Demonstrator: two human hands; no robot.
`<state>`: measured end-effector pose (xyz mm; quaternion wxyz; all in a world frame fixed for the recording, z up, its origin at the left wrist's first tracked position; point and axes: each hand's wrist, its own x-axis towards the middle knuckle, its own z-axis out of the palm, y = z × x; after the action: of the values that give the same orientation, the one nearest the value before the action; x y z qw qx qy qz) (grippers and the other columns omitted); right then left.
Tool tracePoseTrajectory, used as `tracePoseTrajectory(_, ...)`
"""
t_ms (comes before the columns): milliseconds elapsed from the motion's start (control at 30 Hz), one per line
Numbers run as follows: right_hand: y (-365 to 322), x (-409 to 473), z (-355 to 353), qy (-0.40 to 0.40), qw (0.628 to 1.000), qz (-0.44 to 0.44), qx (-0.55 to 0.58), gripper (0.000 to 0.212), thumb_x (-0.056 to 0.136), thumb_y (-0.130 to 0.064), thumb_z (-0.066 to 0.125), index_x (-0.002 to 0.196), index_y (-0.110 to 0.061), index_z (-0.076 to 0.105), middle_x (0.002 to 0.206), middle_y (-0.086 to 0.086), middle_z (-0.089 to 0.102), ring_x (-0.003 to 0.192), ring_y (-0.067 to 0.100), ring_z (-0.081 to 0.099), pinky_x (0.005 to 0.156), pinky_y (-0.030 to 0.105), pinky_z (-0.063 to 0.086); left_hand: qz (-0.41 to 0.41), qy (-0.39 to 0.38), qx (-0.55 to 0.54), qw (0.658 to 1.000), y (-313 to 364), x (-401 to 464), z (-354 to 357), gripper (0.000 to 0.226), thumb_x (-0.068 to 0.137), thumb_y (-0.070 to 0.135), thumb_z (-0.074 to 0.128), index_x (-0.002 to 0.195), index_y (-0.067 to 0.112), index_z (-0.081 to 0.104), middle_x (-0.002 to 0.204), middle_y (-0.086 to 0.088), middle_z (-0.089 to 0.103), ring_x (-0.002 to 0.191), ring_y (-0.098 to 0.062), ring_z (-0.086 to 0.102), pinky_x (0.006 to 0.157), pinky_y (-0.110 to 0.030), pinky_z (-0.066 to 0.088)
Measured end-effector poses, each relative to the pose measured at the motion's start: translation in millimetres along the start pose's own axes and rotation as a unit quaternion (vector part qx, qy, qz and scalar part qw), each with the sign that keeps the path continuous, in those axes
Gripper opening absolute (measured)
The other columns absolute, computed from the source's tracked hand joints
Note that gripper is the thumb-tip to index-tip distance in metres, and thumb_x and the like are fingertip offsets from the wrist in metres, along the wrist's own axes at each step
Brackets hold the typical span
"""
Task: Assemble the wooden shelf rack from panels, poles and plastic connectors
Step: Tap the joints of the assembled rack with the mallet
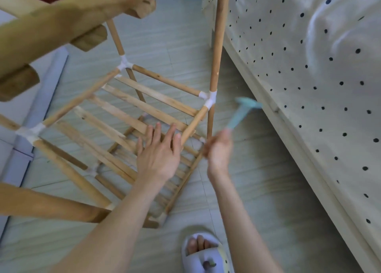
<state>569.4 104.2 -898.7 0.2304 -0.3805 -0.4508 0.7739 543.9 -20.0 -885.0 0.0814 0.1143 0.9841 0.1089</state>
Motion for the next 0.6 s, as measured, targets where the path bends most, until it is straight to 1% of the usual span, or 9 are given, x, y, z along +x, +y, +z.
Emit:
tracePoseTrajectory(33, 10, -7, 4, -0.053, 0.998, 0.036, -0.014, 0.041, 0.104, -0.03, 0.021, 0.066, -0.019, 0.031, 0.042, -0.007, 0.033, 0.037, 0.009, 0.03, 0.041, 0.016, 0.025, -0.004, 0.002, -0.006, 1.0, 1, 0, 0, 0.054, 0.095, 0.051, 0.0, 0.147, 0.041, 0.008, 0.159, -0.001, 0.002, 0.145, -0.019, -0.007, 0.116, -0.044, -0.005)
tracePoseTrajectory(67, 16, -8, 4, -0.064, 0.997, 0.05, 0.012, 0.04, 0.103, -0.029, 0.022, 0.066, -0.019, 0.031, 0.039, -0.011, 0.03, 0.033, 0.005, 0.026, 0.036, 0.013, 0.022, -0.004, 0.005, -0.01, 1.0, 2, -1, 0, 0.054, 0.095, 0.049, 0.0, 0.147, 0.04, 0.007, 0.159, -0.001, 0.002, 0.145, -0.018, -0.008, 0.116, -0.044, -0.005)
tracePoseTrajectory(167, 14, 0, -4, 0.047, 0.987, -0.034, 0.15, 0.039, 0.103, -0.028, 0.023, 0.067, -0.018, 0.03, 0.043, -0.009, 0.032, 0.037, 0.007, 0.028, 0.039, 0.014, 0.022, -0.005, 0.008, -0.013, 1.0, 3, -1, 1, 0.054, 0.095, 0.048, -0.001, 0.148, 0.04, 0.006, 0.159, 0.0, 0.0, 0.145, -0.018, -0.008, 0.117, -0.043, -0.005)
tracePoseTrajectory(200, 13, 2, -3, 0.055, 0.988, -0.042, 0.141, 0.04, 0.104, -0.028, 0.022, 0.066, -0.018, 0.03, 0.045, -0.006, 0.032, 0.04, 0.01, 0.029, 0.043, 0.017, 0.023, -0.008, 0.006, -0.013, 1.0, 3, -1, 0, 0.053, 0.096, 0.048, -0.001, 0.148, 0.039, 0.007, 0.159, 0.0, 0.0, 0.145, -0.018, -0.008, 0.117, -0.043, -0.005)
tracePoseTrajectory(300, 12, 1, 5, -0.044, 0.998, 0.036, 0.018, 0.043, 0.104, -0.028, 0.021, 0.063, -0.02, 0.028, 0.041, -0.008, 0.028, 0.036, 0.008, 0.025, 0.039, 0.015, 0.02, -0.015, 0.001, -0.016, 1.0, 5, -2, -2, 0.051, 0.097, 0.045, 0.002, 0.148, 0.039, 0.008, 0.159, 0.0, 0.001, 0.145, -0.017, -0.008, 0.118, -0.043, -0.003)
tracePoseTrajectory(400, -2, 15, 1, 0.037, 0.991, 0.003, 0.128, 0.041, 0.103, -0.028, 0.024, 0.063, -0.019, 0.029, 0.036, -0.012, 0.029, 0.035, 0.006, 0.024, 0.037, 0.015, 0.018, -0.013, 0.002, -0.021, 1.0, 6, -1, -2, 0.051, 0.098, 0.045, 0.002, 0.148, 0.039, 0.008, 0.159, 0.0, 0.0, 0.145, -0.016, -0.008, 0.118, -0.042, -0.003)
tracePoseTrajectory(433, -4, 18, 0, 0.032, 0.989, -0.01, 0.142, 0.042, 0.103, -0.029, 0.023, 0.063, -0.019, 0.029, 0.036, -0.012, 0.03, 0.036, 0.008, 0.025, 0.039, 0.015, 0.018, -0.015, 0.003, -0.022, 1.0, 6, 0, -2, 0.051, 0.098, 0.045, 0.002, 0.148, 0.039, 0.008, 0.159, 0.0, 0.0, 0.145, -0.016, -0.008, 0.118, -0.042, -0.003)
tracePoseTrajectory(533, -1, 9, 4, -0.085, 0.993, 0.056, 0.065, 0.041, 0.103, -0.031, 0.023, 0.065, -0.019, 0.03, 0.037, -0.011, 0.028, 0.032, 0.006, 0.023, 0.035, 0.013, 0.016, -0.021, 0.003, -0.023, 1.0, 6, 1, -2, 0.05, 0.098, 0.043, 0.002, 0.148, 0.039, 0.009, 0.159, 0.0, 0.001, 0.145, -0.016, -0.007, 0.118, -0.042, -0.002)
tracePoseTrajectory(600, 1, 7, 2, -0.038, 0.992, 0.04, 0.11, 0.04, 0.103, -0.029, 0.025, 0.065, -0.018, 0.031, 0.037, -0.011, 0.028, 0.032, 0.005, 0.023, 0.035, 0.014, 0.017, -0.02, 0.001, -0.022, 1.0, 7, 0, -2, 0.05, 0.098, 0.043, 0.001, 0.148, 0.039, 0.008, 0.159, 0.0, 0.0, 0.145, -0.016, -0.007, 0.118, -0.042, -0.002)
